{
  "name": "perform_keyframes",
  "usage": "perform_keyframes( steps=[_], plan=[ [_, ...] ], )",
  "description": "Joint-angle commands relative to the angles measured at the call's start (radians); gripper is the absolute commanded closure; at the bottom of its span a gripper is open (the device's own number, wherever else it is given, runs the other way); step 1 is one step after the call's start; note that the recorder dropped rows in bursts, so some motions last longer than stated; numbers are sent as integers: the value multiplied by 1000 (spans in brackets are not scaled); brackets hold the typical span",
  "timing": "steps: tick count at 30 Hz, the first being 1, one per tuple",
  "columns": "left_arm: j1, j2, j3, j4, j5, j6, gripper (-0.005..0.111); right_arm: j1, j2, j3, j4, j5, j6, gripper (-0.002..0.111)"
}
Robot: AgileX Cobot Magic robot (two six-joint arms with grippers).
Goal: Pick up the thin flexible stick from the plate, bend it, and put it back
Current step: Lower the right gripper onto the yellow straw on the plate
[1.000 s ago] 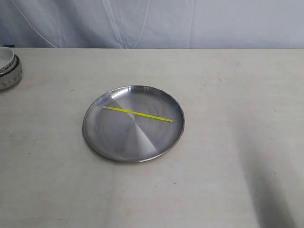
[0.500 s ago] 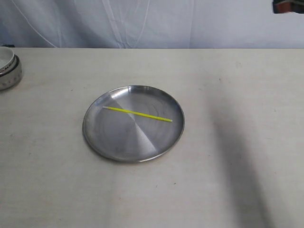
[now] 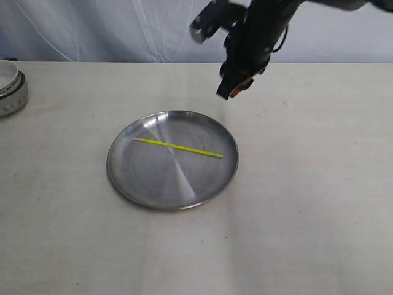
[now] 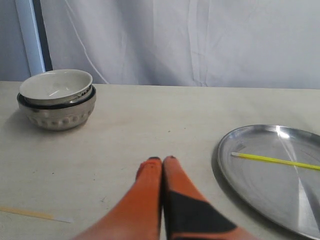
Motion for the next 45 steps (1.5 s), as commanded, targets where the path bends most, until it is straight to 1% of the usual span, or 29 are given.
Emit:
perform_keyframes(
  steps=[1,5,11,20,38,45],
  plan=[
    [4,-6,4,1,-6,1,107,84,97,-12,-110,14,-8,66],
    [4,-6,4,1,-6,1,107,128,147,-12,-118,12,-2,66],
    [-7,-6,4,1,-6,1,107,164,190,-12,-98,34,-5,66],
    [-9,-6,4,1,-6,1,107,166,229,-12,-122,30,-46,66],
    [-9,-6,4,1,-6,1,107,164,229,-12,-76,-22,-52,66],
    [-9,-6,4,1,-6,1,107,164,286,-12,-79,-59,-52,66]
  ],
)
